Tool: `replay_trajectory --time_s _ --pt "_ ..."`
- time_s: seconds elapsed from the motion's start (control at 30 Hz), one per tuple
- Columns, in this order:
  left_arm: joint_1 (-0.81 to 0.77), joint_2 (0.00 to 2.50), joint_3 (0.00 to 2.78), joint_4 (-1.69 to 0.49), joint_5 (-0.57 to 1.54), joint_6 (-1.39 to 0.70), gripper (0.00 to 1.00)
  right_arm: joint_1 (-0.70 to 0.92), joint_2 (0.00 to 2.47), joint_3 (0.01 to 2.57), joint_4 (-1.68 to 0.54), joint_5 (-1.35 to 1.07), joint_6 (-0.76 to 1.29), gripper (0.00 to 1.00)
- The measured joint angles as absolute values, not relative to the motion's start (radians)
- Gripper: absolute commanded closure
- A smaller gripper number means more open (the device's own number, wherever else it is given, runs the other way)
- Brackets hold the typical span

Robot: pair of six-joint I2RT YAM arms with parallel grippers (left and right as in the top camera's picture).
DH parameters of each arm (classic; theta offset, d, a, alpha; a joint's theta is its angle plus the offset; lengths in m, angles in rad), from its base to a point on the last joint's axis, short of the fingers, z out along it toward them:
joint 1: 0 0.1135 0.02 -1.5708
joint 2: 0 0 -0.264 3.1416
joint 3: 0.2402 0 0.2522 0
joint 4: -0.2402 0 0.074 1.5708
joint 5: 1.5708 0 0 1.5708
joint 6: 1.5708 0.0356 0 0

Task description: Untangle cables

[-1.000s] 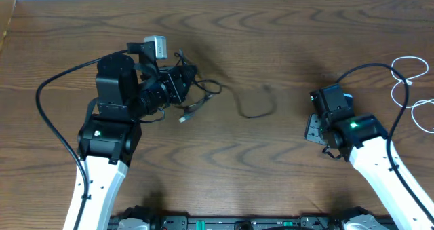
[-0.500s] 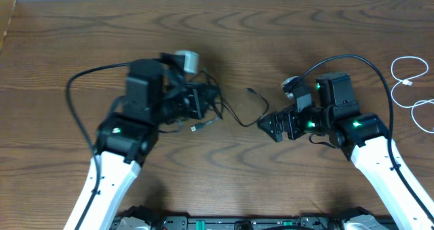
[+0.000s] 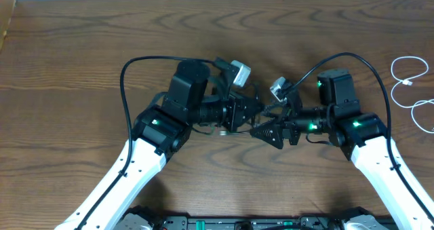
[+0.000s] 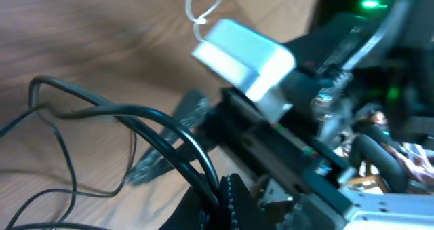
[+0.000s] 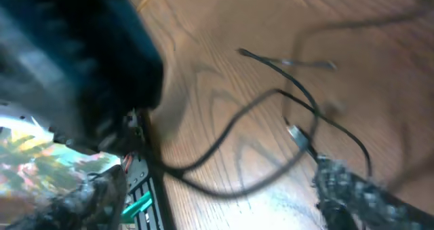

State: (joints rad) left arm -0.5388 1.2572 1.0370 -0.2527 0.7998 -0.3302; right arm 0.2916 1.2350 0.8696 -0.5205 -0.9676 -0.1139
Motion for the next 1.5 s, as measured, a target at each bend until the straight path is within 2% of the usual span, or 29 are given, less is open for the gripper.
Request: replay_trajectory --time_s 0.07,0.1,0.13,0.2,0.23,0.5,0.6,0.7,0.77,0.8,1.17,1.5 --pt "-0.539 1.257 1.037 -0.250 0.826 -0.329 0.92 0.292 1.235 0.870 -0.508 -0.985 -0.117 0.37" --pt "-0.539 1.257 1.037 -0.250 0.836 -0.328 0.92 0.292 1.235 0.870 -0.506 -0.991 -0.118 0.43" --pt "-0.539 1.257 1.037 -0.249 0.841 -0.327 0.92 0.292 1.235 0.870 -0.505 -0.997 -0.120 0.55" --pt "-0.539 1.257 1.037 -0.249 0.848 -0.327 0.92 0.292 1.235 0.870 -0.503 -1.003 -0.120 0.92" --pt "-0.539 1.257 1.037 -0.250 0.851 -0.327 0.92 0.292 1.235 0.870 -0.501 -1.007 -0.123 0.99" --pt "-0.539 1.257 1.037 -0.250 0.859 -0.323 0.91 0.292 1.235 0.870 -0.512 -1.014 -0.122 0.98" --pt "-0.539 1.257 1.037 -0.252 0.859 -0.321 0.91 0.292 1.235 0.870 -0.513 -1.014 -0.123 0.87" --pt "-0.539 1.257 1.037 -0.271 0.859 -0.317 0.91 0.292 1.235 0.870 -0.514 -1.015 -0.122 0.68" --pt "-0.539 1.257 1.037 -0.289 0.856 -0.317 0.91 0.292 1.235 0.870 -0.521 -1.015 -0.120 0.51" --pt "-0.539 1.257 1.037 -0.298 0.848 -0.317 0.91 0.292 1.235 0.870 -0.522 -1.014 -0.126 0.48" --pt "-0.539 1.257 1.037 -0.308 0.821 -0.322 0.91 0.292 1.235 0.870 -0.572 -1.015 -0.139 0.46" --pt "-0.546 1.257 1.037 -0.251 0.837 -0.530 0.93 0.292 1.235 0.870 -0.505 -1.016 -0.140 0.48"
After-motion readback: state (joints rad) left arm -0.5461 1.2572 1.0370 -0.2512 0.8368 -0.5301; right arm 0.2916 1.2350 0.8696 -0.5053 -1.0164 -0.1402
